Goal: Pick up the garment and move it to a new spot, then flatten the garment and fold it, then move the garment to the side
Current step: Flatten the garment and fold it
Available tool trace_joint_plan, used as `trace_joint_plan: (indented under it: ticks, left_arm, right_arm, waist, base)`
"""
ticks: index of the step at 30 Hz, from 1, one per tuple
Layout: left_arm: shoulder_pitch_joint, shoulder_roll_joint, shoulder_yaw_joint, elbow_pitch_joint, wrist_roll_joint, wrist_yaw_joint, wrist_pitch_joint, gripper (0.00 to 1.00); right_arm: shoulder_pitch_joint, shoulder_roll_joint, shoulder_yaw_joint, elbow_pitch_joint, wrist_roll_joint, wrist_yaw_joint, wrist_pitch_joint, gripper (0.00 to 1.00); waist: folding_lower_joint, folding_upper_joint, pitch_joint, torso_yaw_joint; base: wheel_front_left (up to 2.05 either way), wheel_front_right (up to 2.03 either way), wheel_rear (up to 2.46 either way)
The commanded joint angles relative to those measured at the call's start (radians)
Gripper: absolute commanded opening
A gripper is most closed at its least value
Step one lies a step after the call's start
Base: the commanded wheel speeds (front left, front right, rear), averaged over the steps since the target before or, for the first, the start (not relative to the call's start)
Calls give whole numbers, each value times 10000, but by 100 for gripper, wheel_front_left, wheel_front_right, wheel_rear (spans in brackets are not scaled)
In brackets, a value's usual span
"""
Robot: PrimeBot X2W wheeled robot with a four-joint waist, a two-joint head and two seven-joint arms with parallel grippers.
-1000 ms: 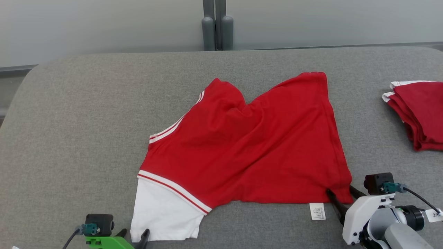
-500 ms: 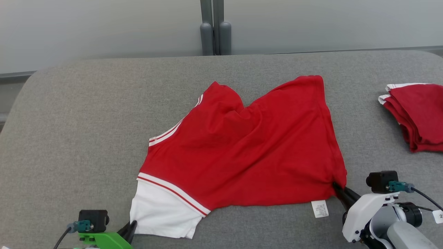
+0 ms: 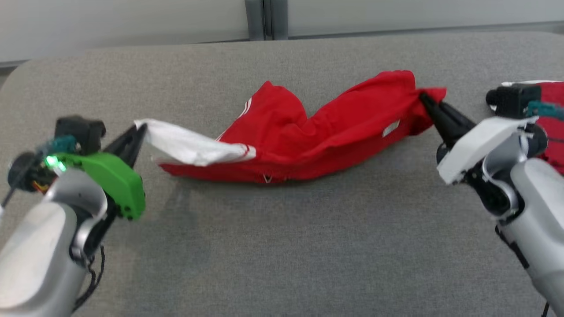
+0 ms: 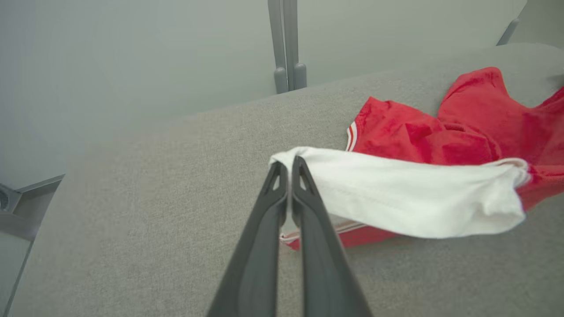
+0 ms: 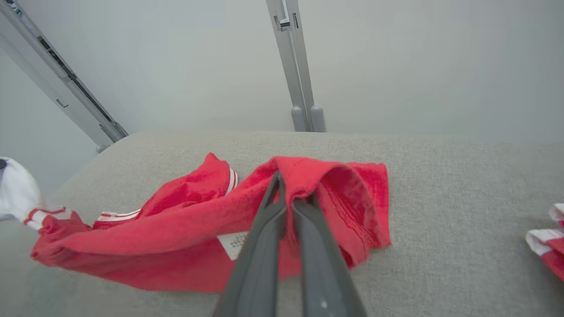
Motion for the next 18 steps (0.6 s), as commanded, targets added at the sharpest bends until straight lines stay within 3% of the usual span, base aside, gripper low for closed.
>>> trace_joint_plan:
  ticks: [1,4,5,9,18]
  left_arm:
    - [-836,55,14,267,38,-160,116,0]
    - [-2655,89,-130,958,264,-423,337,0]
    - [-4051,60,-211,1520,345,-568,385,0]
    - [-6437,99,-354,2673,551,-675,120,0]
    - [-10422,135,-654,5103,1142,-727,-1109,0]
  right_arm:
    - [-677,-72,66,88,108,-2,55,0]
    - [-2194,-176,237,415,262,-2,100,0]
    - [-3379,-173,362,750,470,-2,71,0]
    - [-5446,-191,587,1651,507,-2,-214,0]
    - [-9022,507,883,3861,925,-3,-1737,0]
  waist:
    - [0,0,1065,-145]
    - [0,0,1743,-226]
    - [0,0,2227,-300]
    - [0,0,2880,-416]
    - [0,0,3292,-661]
  base:
    - [0,0,0]
    - [0,0,0]
    - [0,0,0]
    - [0,0,0]
    - [0,0,0]
